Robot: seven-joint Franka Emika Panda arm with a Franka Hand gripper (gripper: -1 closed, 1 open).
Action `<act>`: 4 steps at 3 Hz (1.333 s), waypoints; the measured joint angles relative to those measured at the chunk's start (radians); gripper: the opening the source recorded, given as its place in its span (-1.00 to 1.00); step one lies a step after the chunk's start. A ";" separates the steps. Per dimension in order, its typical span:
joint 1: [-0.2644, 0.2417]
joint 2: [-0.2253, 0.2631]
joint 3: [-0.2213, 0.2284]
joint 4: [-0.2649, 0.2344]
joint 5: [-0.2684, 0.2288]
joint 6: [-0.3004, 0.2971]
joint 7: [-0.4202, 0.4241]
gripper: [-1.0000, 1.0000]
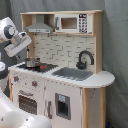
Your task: Play with the kitchen
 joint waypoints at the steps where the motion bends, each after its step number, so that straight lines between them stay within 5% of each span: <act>1: 0.006 -0.018 0.001 0.084 -0.074 -0.010 0.001 1.00; 2: 0.024 -0.034 0.001 0.157 -0.157 -0.015 -0.005 1.00; 4: 0.075 -0.065 0.001 0.203 -0.332 -0.014 -0.097 1.00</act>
